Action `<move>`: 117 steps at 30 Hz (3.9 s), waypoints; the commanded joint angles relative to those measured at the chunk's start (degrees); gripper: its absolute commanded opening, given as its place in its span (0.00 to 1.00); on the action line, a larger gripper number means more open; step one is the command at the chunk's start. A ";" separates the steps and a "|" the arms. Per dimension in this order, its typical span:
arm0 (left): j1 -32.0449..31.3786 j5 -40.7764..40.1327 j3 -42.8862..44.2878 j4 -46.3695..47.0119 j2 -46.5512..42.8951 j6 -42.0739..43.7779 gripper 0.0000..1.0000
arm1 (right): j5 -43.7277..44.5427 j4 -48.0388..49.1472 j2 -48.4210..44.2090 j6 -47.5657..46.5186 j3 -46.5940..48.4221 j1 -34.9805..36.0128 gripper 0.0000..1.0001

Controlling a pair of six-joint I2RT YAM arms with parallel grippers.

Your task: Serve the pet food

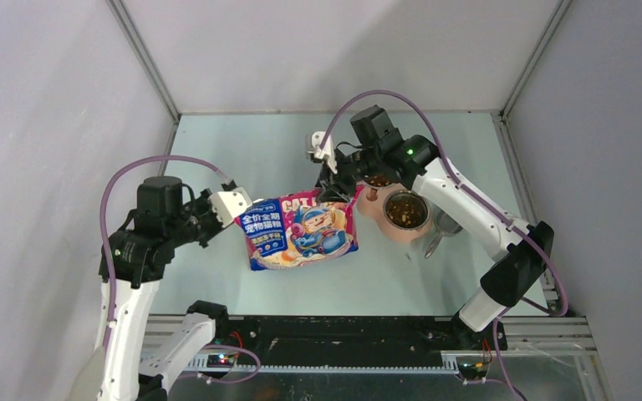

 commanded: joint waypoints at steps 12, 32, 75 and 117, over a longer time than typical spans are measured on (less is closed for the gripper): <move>0.15 3.28 1.81 1.62 -1.01 -3.17 0.00 | 5.36 4.18 5.23 2.48 9.25 8.22 0.42; -0.42 13.80 -1.27 8.38 4.86 -2.02 0.22 | 9.57 1.38 5.88 -0.97 9.49 8.41 0.27; 4.83 -4.42 1.71 26.26 5.89 -6.69 0.00 | 12.81 6.88 10.36 -5.70 21.22 -8.57 0.00; -5.04 9.00 7.39 22.09 14.11 -12.24 0.54 | 7.06 3.52 -15.57 8.77 -2.16 -26.53 0.61</move>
